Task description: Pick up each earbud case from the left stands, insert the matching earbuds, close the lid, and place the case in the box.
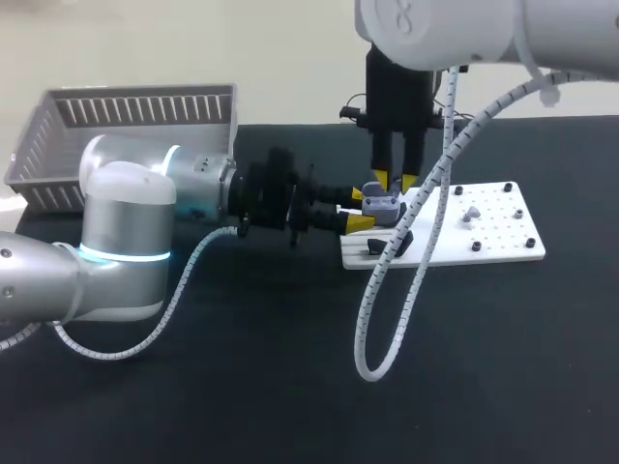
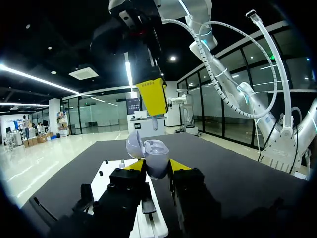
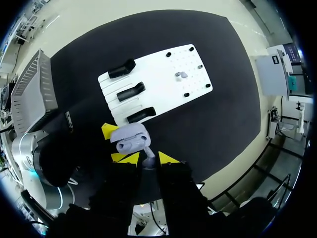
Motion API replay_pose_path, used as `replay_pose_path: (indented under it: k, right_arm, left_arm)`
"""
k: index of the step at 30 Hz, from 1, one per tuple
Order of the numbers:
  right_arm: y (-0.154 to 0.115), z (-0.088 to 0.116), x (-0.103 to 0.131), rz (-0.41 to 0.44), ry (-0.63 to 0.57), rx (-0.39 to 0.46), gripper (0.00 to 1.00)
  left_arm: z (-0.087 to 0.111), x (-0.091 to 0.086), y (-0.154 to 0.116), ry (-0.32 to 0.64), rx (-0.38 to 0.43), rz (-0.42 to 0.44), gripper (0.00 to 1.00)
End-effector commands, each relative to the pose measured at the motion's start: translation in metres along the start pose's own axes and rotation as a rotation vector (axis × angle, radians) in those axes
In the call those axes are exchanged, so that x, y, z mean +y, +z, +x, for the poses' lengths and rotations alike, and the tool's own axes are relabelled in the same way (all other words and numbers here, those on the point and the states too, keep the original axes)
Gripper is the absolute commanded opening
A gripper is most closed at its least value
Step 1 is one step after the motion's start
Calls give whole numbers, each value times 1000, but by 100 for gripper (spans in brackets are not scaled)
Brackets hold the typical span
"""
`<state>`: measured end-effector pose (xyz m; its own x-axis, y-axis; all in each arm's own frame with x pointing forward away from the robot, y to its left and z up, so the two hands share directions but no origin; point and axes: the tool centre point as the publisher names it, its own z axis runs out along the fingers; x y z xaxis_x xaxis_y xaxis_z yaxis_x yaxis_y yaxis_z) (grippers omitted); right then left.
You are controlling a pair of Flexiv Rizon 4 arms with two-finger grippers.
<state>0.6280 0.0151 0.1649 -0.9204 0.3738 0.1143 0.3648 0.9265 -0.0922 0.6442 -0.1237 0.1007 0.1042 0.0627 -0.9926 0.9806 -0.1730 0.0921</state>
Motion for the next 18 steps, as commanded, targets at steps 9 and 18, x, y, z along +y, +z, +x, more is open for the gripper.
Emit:
replay_pose_path:
  k: [9, 18]
  right_arm:
    - [4, -4, 7, 32, -8, 7, 0]
    - [5, -2, 7, 36, -2, 18, 0]
  left_arm:
    - [1, -2, 0, 3, -2, -5, 0]
    - [1, -2, 0, 3, -2, -5, 0]
